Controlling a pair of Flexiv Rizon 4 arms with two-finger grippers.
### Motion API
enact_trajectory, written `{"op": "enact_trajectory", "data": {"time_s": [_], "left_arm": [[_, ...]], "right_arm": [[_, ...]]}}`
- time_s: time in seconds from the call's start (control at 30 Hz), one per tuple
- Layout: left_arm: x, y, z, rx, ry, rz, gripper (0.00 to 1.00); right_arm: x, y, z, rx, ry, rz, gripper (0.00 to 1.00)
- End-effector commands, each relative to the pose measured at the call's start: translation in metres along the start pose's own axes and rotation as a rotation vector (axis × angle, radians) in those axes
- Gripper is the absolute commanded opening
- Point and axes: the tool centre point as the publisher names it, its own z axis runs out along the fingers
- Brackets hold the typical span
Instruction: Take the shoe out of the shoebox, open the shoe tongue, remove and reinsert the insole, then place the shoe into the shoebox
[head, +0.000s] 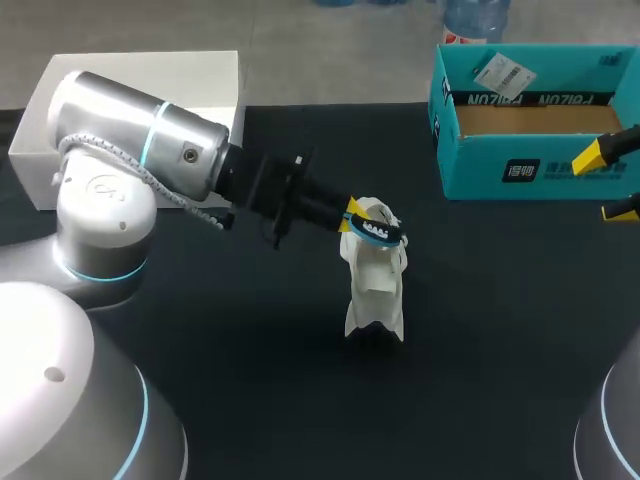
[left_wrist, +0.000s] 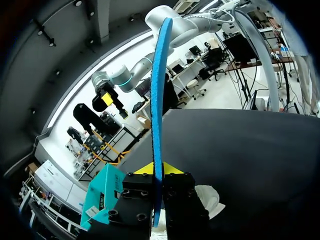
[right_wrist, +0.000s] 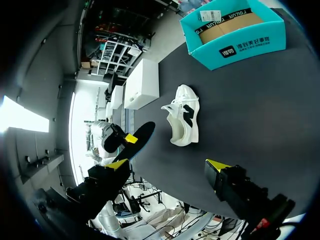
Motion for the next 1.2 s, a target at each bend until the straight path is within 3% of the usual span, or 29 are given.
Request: {"op": "enact_trajectory", "data": {"time_s": [0.03,0.23,0.63,0.83,1.2], "left_arm": [[0.01,0.013,0.009,0.001,0.008,-0.034,0.0],[0.025,0.022,0.006,-0.034,0.03,-0.052,0.0],[0.025,0.021,0.004,-0.051,0.035,-0.032,0.0],[0.044,0.039,0.016,0.029,0.054,-0.077,0.0],[0.048,0.074,0.036,0.019,0.037,-0.106,0.0]], "right_arm": [[0.0,-0.001,0.0,-0.002,-0.003,0.002,1.0],[0.0,-0.001,0.0,-0.002,-0.003,0.002,1.0],[0.0,-0.001,0.0,-0.002,-0.003,0.002,1.0],[0.0,-0.001,0.0,-0.002,-0.003,0.002,1.0],[0.0,-0.001,0.0,-0.002,-0.003,0.002,1.0]]}}
